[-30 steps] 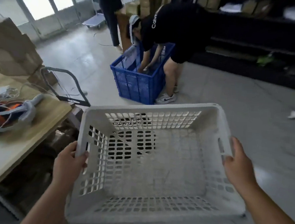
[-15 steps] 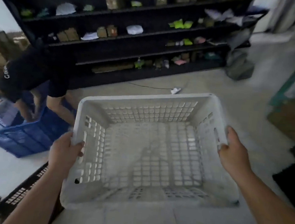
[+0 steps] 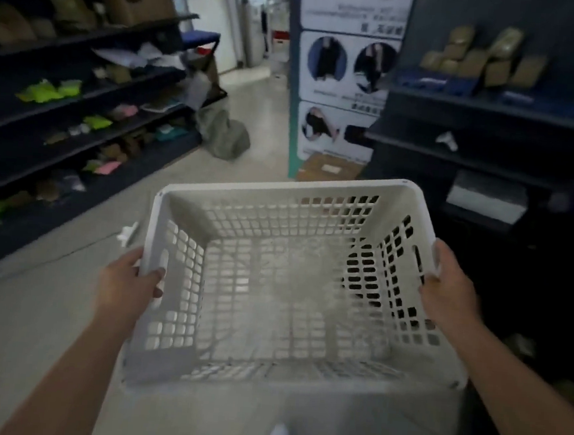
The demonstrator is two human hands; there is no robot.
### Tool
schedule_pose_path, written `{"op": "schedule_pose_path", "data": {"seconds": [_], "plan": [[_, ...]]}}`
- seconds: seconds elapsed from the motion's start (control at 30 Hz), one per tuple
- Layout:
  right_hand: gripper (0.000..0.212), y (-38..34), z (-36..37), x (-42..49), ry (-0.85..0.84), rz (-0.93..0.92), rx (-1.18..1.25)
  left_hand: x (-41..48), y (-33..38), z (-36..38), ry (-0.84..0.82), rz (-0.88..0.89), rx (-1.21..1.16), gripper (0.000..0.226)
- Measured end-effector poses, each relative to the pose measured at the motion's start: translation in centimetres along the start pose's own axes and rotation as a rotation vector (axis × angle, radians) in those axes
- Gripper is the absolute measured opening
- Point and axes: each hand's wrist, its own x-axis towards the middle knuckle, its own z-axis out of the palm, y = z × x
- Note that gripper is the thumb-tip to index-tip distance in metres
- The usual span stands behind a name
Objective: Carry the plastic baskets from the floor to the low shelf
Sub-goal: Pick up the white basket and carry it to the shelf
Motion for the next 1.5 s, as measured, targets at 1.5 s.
{"op": "schedule_pose_path", "data": {"seconds": [1.5], "plan": [[0.068,37.6,-4.5,67.9,0.281,0.605,-0.177,37.2,32.2,90.7,-0.618,0.167,0.185,0.055]]}}
